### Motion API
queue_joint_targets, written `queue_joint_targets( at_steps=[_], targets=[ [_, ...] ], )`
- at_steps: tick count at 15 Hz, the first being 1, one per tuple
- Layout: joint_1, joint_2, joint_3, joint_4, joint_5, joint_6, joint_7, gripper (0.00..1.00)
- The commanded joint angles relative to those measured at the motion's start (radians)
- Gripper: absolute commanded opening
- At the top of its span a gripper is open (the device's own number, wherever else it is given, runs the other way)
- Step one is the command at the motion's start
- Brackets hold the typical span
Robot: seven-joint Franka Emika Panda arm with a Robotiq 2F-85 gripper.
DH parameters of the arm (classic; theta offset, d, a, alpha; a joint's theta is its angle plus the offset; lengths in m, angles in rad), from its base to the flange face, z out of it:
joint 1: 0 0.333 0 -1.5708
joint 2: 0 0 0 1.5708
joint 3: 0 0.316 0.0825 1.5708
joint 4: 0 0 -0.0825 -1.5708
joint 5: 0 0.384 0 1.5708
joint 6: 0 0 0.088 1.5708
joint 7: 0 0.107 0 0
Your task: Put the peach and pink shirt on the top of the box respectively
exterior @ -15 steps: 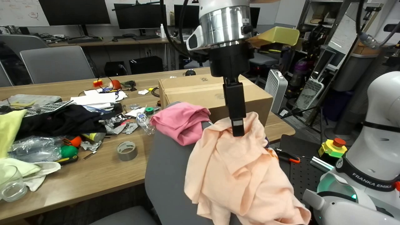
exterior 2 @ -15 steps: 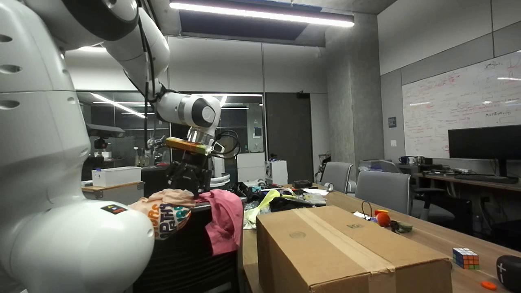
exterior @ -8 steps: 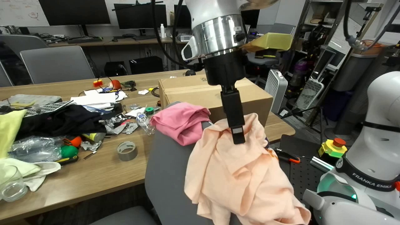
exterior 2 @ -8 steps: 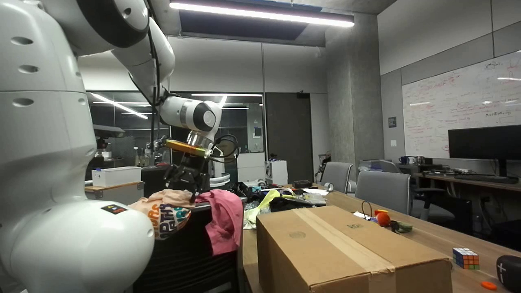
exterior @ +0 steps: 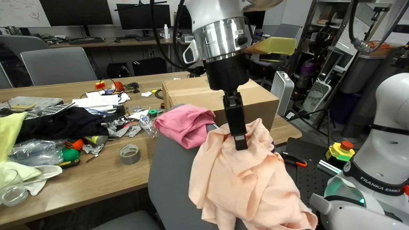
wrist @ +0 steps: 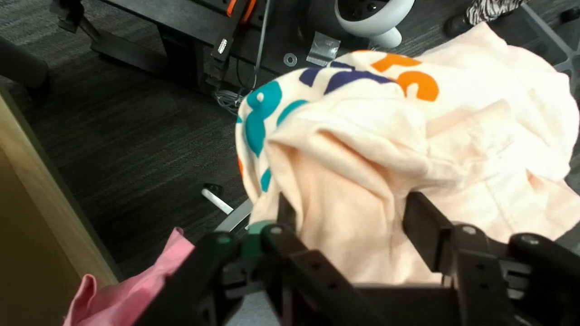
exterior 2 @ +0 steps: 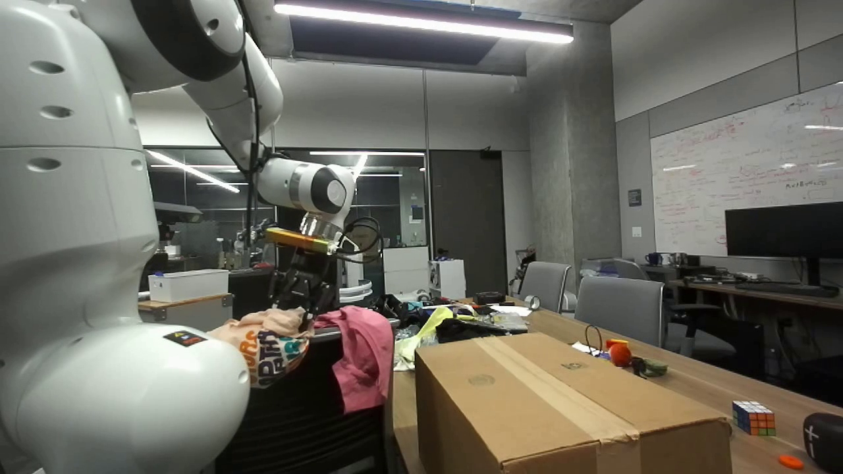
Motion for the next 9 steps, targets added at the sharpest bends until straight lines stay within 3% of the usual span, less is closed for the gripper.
queue_joint_targets(
  at_steps=[1,5,7,9],
  targets=[
    [-0.007,-0.004,0.019,0.021,-0.028,0.015,0.043,0.35],
    [-0.007,-0.027,0.025,0.011,-0.052,0.055,0.077,0.05],
    [-0.007,-0.042,0.029,0.007,-0.068,0.075,0.092,0.0],
    [-0.006,-0.075,0.034,0.001,-0.096,0.095,0.099,0.03]
  ],
)
